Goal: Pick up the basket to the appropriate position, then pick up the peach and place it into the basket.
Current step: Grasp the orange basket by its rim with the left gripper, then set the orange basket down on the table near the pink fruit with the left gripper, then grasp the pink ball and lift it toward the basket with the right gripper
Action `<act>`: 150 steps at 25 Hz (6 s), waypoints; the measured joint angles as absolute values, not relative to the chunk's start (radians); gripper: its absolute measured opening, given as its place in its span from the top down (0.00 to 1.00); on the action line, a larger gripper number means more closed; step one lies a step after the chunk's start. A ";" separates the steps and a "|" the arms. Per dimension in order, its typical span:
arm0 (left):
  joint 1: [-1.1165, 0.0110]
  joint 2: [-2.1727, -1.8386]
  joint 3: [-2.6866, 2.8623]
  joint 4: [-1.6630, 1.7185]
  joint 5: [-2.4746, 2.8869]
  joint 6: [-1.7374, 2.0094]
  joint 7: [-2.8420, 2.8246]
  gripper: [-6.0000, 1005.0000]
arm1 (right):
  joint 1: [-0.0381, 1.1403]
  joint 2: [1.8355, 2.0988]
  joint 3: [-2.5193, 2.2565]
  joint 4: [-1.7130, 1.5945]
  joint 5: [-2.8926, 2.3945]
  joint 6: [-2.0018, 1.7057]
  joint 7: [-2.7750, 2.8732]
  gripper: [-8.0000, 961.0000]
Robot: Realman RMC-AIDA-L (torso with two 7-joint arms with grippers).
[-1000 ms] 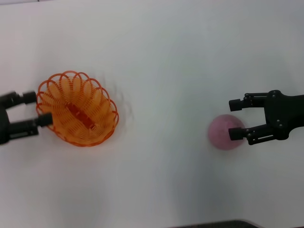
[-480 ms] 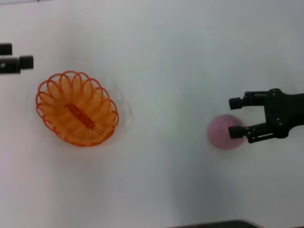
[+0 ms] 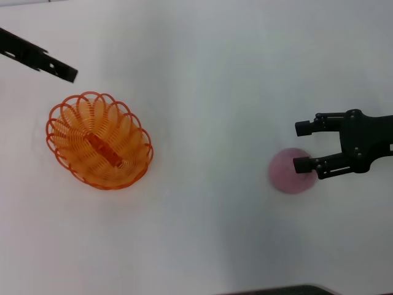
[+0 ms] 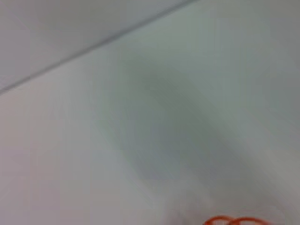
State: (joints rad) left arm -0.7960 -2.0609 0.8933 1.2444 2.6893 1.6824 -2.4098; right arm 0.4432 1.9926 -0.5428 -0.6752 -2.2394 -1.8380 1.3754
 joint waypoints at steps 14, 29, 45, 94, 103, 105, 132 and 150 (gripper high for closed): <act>-0.886 -2.081 1.069 0.892 2.857 1.394 -2.453 0.13 | 0.454 1.998 -0.552 -0.672 -2.241 -1.801 1.383 0.09; -0.888 -2.074 1.123 0.830 2.859 1.346 -2.452 0.30 | 0.466 2.009 -0.550 -0.672 -2.241 -1.778 1.388 0.10; -0.893 -2.074 1.124 0.836 2.859 1.358 -2.444 0.85 | 0.466 2.016 -0.549 -0.672 -2.241 -1.781 1.389 0.11; -0.546 -2.164 0.883 1.063 2.437 1.403 -2.672 0.74 | 0.515 2.018 -0.540 -0.679 -2.232 -1.849 1.344 0.16; -0.491 -2.128 0.567 1.007 2.081 1.764 -1.965 0.34 | 0.512 2.020 -0.476 -0.675 -2.151 -1.802 1.469 0.16; -0.490 -2.123 0.549 0.996 2.079 1.812 -1.901 0.28 | 0.514 2.020 -0.465 -0.675 -2.147 -1.775 1.510 0.16; -0.369 -2.157 0.524 0.915 2.326 1.859 -1.368 0.16 | 0.526 1.891 -0.532 -0.949 -2.008 -1.948 1.832 0.19; -0.405 -2.140 0.475 0.921 2.308 1.956 -1.409 0.16 | 0.560 1.998 -0.791 -1.145 -2.472 -1.962 1.872 0.20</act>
State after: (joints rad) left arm -0.4049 -2.1398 0.4755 0.9210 2.3081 1.9561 -1.4086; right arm 0.5598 1.9982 -0.7913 -1.1447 -2.4719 -1.9624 1.8724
